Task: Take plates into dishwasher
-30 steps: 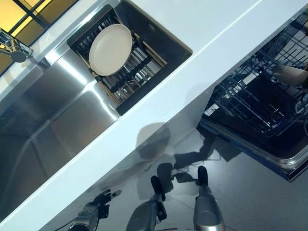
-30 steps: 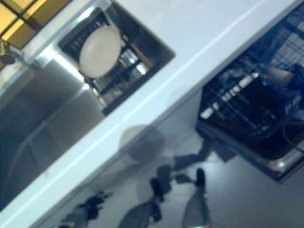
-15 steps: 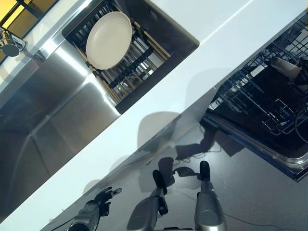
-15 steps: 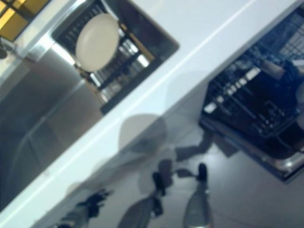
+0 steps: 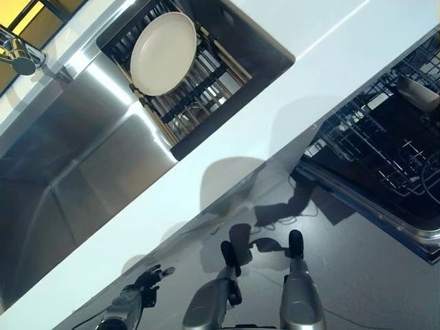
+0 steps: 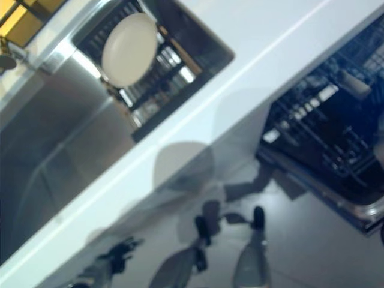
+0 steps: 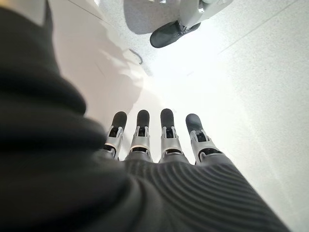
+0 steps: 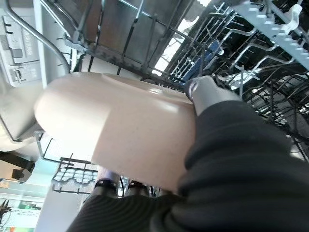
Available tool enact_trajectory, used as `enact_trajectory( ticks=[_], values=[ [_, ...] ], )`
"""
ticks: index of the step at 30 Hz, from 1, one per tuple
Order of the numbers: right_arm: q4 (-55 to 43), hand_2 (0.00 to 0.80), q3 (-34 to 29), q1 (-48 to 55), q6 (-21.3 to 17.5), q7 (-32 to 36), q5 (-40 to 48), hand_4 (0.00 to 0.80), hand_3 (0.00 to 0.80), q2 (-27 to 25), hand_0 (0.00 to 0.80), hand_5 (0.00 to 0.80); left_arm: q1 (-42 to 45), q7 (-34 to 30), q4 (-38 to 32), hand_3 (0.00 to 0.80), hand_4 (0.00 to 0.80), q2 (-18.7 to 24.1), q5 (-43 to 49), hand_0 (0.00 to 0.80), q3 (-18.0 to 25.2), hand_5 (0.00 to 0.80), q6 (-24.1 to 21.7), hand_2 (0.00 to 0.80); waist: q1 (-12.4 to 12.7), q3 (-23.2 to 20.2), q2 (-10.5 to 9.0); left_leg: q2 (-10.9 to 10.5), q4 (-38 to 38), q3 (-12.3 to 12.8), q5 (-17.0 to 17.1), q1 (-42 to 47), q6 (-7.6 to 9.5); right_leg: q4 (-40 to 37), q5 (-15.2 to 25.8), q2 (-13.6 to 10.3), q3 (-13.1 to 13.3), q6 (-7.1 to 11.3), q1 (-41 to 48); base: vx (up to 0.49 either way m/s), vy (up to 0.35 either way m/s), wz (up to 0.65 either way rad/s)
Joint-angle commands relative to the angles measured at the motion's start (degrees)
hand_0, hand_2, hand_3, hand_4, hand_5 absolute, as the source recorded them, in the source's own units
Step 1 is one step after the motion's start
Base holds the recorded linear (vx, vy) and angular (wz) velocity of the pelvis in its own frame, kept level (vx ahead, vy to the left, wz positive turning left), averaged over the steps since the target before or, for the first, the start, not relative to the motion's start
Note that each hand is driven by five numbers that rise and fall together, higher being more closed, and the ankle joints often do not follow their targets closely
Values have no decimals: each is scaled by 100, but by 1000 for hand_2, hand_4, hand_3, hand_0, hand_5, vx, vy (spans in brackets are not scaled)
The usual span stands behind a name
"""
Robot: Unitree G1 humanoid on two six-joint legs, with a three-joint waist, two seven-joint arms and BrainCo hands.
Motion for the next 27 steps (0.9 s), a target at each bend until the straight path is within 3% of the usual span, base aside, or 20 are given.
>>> enact_trajectory(
  ticks=[1, 4, 5, 6, 7, 27],
  values=[
    [312, 800, 91, -367, 228, -39, 142, 800, 800, -120, 800, 800, -11, -3, 130, 0, 0, 261, -117, 0, -375, 0, -72, 0, 44, -16, -320, -161, 39, -19, -220, 388, -217, 610, -325, 40, 112, -28, -321, 0, 0, 0],
    [427, 800, 108, -351, 243, 30, 161, 800, 800, -145, 800, 800, 8, -23, 154, 0, 0, 273, -103, 0, -361, 0, -89, 0, 44, -23, -334, -155, 37, -24, -226, 430, -215, 587, -320, 43, 115, -36, -264, 0, 0, 0],
    [436, 703, 106, -329, 258, 20, 152, 703, 703, -151, 703, 703, 9, -28, 161, 0, 0, 273, -93, 0, -355, 0, -87, 0, 40, -32, -342, -152, 36, -19, -227, 446, -214, 577, -315, 43, 116, -36, -245, 0, 0, 0],
    [441, 486, 97, -310, 258, 0, 138, 486, 486, -158, 486, 486, 12, -32, 164, 0, 0, 274, -87, 0, -354, 0, -88, 0, 38, -39, -351, -149, 35, -17, -230, 457, -214, 567, -312, 45, 117, -36, -227, 0, 0, 0],
    [457, 0, 83, -294, 273, 41, 164, 0, 0, -178, 0, 0, 20, -39, 173, 0, 0, 285, -69, 0, -354, 0, -91, 0, 38, -60, -379, -144, 36, -12, -237, 483, -211, 548, -306, 49, 118, -33, -189, 0, 0, 0],
    [510, 0, 202, -389, 422, 498, 431, 0, 0, -634, 0, 0, 45, 116, 472, 0, 0, 289, 357, 0, -145, 0, -56, 0, 23, -816, -1239, -39, 42, 35, -481, 981, -94, 314, -274, 209, 284, 41, 473, 21, 18, -1]
  ],
)
